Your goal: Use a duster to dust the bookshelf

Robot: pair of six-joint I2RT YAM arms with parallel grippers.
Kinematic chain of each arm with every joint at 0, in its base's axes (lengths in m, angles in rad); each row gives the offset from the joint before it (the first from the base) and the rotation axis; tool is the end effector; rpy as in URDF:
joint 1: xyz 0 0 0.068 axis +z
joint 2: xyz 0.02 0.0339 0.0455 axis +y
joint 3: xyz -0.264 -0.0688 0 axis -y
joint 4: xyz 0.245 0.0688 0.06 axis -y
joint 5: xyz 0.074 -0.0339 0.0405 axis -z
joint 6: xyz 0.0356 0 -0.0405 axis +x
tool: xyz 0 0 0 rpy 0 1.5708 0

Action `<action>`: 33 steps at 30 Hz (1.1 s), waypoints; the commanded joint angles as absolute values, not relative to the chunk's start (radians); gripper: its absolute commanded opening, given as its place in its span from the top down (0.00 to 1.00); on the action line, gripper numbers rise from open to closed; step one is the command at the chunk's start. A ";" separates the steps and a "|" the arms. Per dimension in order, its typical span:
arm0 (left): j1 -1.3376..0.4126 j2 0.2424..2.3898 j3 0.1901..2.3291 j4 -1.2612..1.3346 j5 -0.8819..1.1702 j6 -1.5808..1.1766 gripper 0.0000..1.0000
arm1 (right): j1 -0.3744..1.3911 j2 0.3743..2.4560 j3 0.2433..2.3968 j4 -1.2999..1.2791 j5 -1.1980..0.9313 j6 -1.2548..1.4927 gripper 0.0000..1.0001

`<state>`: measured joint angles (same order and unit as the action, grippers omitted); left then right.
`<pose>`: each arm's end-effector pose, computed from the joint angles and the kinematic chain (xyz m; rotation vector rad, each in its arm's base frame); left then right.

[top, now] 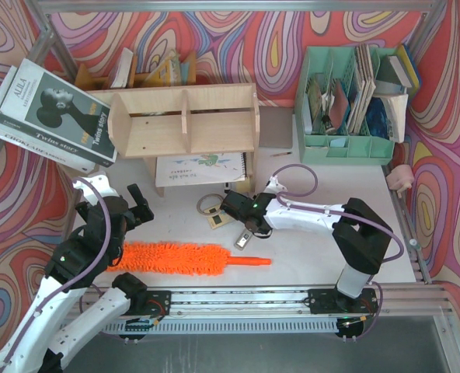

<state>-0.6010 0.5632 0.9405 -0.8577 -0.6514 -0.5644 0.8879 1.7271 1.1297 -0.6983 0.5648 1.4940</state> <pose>0.0890 -0.0349 0.3532 -0.3560 1.9156 -0.0988 0.2203 0.2406 0.1859 0.8482 2.3738 0.0528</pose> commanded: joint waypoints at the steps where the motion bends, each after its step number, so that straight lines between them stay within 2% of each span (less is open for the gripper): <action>1: -0.595 0.564 0.922 -0.849 -0.677 -0.569 0.02 | 0.875 1.707 1.126 -0.712 0.621 1.519 0.70; 5: -0.592 0.565 0.923 -0.859 -0.696 -0.578 0.02 | 0.876 1.703 1.137 -0.723 0.622 1.505 0.57; 9: -0.590 0.569 0.909 -0.839 -0.686 -0.572 0.01 | 0.876 1.691 1.140 -0.735 0.628 1.498 0.39; 17: -0.589 0.582 0.892 -0.824 -0.708 -0.587 0.02 | 0.877 1.594 1.073 -0.655 0.653 1.418 0.27; 24: -0.589 0.538 0.867 -0.832 -0.707 -0.674 0.02 | 0.877 1.467 0.978 -0.402 0.627 1.031 0.16; 29: -0.590 0.583 0.878 -0.923 -0.664 -0.807 0.02 | 0.886 1.359 0.854 -0.050 0.442 0.603 0.11; 33: -0.589 0.607 0.884 -1.001 -0.630 -0.912 0.02 | 0.975 1.345 0.826 0.057 0.375 0.367 0.08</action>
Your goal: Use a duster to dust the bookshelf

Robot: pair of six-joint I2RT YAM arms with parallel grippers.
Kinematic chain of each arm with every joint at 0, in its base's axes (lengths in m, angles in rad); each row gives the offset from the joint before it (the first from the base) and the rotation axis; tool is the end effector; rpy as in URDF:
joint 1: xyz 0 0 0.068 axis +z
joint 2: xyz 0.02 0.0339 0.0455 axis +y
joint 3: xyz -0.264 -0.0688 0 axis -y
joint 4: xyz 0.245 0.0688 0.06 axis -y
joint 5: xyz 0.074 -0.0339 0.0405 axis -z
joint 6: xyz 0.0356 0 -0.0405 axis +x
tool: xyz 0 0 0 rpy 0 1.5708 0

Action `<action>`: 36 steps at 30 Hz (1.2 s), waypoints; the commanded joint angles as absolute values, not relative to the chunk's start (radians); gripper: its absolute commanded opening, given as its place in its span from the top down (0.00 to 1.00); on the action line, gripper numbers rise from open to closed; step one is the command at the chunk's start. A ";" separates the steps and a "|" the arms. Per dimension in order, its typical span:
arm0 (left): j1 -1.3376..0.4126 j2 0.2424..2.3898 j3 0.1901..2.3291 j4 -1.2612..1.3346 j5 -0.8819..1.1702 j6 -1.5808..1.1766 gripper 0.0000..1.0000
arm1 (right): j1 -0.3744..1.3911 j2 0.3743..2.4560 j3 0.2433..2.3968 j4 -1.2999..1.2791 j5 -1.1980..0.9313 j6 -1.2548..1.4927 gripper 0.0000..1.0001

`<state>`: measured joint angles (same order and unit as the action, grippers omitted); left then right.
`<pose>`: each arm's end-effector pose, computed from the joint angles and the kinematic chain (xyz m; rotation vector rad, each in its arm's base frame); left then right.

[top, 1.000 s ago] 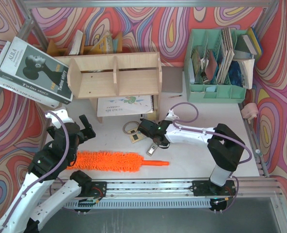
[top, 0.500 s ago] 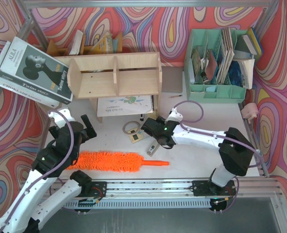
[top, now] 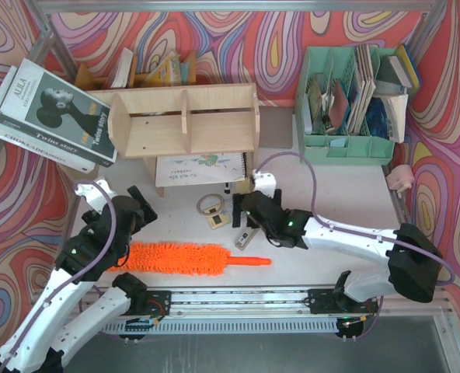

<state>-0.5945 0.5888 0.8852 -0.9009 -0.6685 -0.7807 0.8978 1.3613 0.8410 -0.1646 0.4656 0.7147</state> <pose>0.0961 -0.0384 0.3311 -0.5494 1.9600 -0.1294 0.1929 0.2164 0.2351 0.0450 2.1977 0.3893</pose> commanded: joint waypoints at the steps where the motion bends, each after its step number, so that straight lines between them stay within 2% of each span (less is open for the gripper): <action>1: -0.589 0.610 0.887 -1.016 -0.621 -0.928 0.02 | 1.015 1.350 0.828 0.074 0.390 0.316 0.06; 3: -0.589 0.621 0.905 -1.056 -0.621 -0.969 0.02 | 1.085 1.364 0.826 0.107 0.384 0.236 0.01; 10: -0.590 0.671 0.917 -1.210 -0.647 -1.138 0.02 | 1.136 1.394 0.783 0.249 0.177 0.171 0.02; 26: -0.589 0.645 0.737 -1.138 -0.586 -1.254 0.02 | 1.194 1.582 0.864 0.250 0.047 0.101 0.06; 36: -0.589 0.634 0.690 -1.139 -0.602 -1.304 0.02 | 1.207 1.675 0.922 0.236 0.038 0.074 0.07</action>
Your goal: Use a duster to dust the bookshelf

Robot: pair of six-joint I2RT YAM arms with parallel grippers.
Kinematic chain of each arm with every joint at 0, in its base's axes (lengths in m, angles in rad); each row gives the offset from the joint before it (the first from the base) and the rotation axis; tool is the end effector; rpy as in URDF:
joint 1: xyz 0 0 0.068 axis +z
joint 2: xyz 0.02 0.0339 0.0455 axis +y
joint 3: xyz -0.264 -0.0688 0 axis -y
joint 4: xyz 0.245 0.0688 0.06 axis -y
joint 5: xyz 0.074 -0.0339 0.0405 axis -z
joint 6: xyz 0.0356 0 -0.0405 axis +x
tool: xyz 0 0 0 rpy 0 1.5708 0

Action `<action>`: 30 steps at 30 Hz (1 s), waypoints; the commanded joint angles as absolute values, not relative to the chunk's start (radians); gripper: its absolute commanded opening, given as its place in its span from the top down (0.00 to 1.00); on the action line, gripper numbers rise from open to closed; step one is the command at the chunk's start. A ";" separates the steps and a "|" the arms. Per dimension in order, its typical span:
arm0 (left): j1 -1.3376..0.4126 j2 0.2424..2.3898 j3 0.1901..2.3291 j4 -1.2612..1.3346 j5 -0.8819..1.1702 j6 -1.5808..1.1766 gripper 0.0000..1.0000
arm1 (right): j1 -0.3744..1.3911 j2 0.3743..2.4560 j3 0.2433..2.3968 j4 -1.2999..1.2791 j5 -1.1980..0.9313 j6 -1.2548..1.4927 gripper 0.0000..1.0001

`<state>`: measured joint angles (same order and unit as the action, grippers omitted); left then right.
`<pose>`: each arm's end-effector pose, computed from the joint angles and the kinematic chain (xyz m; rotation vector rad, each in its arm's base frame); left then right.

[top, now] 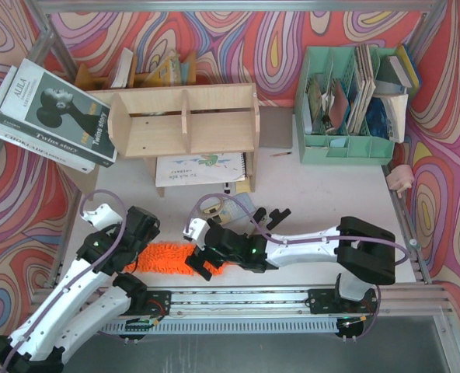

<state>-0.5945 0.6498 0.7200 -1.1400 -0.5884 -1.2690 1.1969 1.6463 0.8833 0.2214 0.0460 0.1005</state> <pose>0.0937 -0.0395 0.2594 -0.9625 2.1869 -0.0588 0.1302 0.3274 0.1943 -1.1207 1.8902 0.7103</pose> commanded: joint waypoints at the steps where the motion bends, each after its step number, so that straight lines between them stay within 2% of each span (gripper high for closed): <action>1: -0.589 0.629 0.684 -1.137 -0.602 -1.309 0.02 | 1.207 1.685 0.927 0.233 0.038 0.073 0.07; 24: -0.588 0.602 0.615 -1.096 -0.606 -1.347 0.01 | 1.207 1.876 1.049 0.156 0.062 0.056 0.11; 30: -0.585 0.616 0.605 -1.080 -0.591 -1.352 0.02 | 1.207 1.893 1.069 0.135 0.095 0.064 0.23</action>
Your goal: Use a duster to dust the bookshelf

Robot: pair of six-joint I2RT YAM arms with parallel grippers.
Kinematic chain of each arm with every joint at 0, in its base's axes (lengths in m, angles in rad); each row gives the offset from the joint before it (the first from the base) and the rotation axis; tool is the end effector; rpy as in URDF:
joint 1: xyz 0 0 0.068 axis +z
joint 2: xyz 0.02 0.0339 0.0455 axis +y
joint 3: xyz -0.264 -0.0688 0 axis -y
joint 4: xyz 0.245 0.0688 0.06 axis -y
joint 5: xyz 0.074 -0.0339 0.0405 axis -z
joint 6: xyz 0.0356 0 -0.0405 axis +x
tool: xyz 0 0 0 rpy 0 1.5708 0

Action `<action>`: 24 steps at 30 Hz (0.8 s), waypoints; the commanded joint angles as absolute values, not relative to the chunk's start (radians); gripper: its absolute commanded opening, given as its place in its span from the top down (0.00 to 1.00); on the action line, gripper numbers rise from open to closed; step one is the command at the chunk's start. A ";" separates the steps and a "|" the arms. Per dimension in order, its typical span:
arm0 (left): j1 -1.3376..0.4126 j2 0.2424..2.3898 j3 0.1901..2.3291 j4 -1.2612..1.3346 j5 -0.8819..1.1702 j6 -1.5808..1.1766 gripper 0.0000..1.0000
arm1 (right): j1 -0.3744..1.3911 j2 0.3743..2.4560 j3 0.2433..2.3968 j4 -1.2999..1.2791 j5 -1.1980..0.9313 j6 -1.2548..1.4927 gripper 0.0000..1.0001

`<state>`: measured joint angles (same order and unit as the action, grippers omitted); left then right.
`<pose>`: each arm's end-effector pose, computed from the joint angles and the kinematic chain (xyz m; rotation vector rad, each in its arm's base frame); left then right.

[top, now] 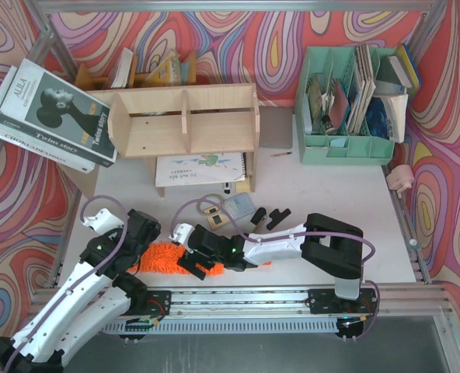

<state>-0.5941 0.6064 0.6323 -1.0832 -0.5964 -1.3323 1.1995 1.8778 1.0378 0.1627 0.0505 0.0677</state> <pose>0.0918 -0.0379 0.2402 -1.0334 2.1413 -0.0950 0.1444 0.3659 0.1541 -1.2215 1.9755 0.6114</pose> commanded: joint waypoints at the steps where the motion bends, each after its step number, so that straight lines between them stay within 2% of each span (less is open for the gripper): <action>1: -0.584 0.618 0.605 -1.076 -0.589 -1.351 0.02 | 1.207 1.890 1.067 0.137 0.104 0.064 0.25; 9: -0.567 0.626 0.605 -1.057 -0.546 -1.362 0.07 | 1.208 1.882 1.080 0.119 0.080 0.049 0.41; 13: -0.566 0.624 0.604 -1.074 -0.537 -1.394 0.07 | 1.209 1.875 1.075 0.129 0.074 0.045 0.52; 24: -0.564 0.619 0.593 -1.085 -0.532 -1.431 0.08 | 1.209 1.843 1.082 0.142 0.031 -0.008 0.73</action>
<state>-0.5720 0.6228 0.6155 -1.0603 -0.5385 -1.4021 1.2057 1.8633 1.0657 0.1478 0.0528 0.0189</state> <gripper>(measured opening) 0.921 0.308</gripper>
